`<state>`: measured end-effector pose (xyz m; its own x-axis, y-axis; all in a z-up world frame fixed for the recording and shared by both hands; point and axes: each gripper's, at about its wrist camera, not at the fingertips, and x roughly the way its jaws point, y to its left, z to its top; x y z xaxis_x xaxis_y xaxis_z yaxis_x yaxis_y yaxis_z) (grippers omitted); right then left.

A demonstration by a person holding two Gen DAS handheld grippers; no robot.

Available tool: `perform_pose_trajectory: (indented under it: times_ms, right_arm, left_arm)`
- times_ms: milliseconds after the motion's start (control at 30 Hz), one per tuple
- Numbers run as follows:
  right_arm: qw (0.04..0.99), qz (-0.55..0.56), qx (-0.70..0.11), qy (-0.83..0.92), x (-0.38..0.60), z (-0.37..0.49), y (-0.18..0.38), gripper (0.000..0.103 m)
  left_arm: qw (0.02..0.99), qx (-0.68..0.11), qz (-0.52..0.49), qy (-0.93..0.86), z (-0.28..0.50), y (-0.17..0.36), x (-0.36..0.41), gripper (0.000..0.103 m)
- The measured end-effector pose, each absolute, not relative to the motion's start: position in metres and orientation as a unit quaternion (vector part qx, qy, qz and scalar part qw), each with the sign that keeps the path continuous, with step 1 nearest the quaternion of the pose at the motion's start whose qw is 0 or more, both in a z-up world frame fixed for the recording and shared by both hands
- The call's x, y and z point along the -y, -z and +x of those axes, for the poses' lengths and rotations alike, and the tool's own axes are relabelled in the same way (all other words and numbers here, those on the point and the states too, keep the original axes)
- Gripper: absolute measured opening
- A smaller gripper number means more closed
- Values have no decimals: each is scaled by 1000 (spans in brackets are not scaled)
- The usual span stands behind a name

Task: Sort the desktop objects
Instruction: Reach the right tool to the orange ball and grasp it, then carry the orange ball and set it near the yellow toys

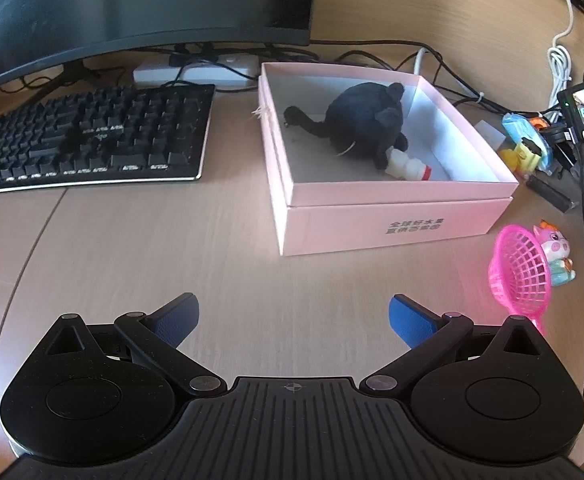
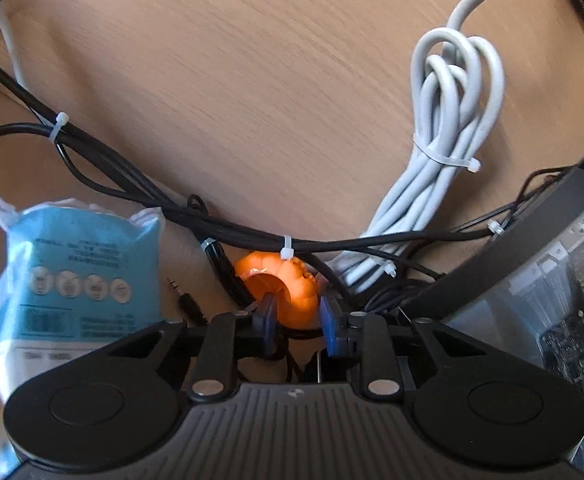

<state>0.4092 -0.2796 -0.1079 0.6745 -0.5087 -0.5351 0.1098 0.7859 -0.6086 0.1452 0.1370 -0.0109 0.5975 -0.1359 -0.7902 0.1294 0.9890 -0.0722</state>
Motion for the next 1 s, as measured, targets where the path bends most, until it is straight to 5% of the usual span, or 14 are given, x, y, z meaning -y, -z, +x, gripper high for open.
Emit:
perform_pose_trajectory:
  times_ms: [167,300,733,967,1000]
  right_arm:
    - [878,-265,-359,175,281,427,111,24]
    - [879,-253,-356,191,282,431,112,13]
    - [911,-234,-298,163,236,332,80,4]
    - [945,-51,-323,10,215,242,40,6]
    - [945,-18,-326,-25,208,222,30,12]
  left_arm:
    - [892,-448,-2,67,146,14,-145,103]
    - [891,-449,-2,64,146,13,-149,103]
    - [889,-437,-2,137,149,6,-115,103]
    - [861,-444,42,243,150,14,-55,103]
    - [859,-440,49,256,149,16,-46,103]
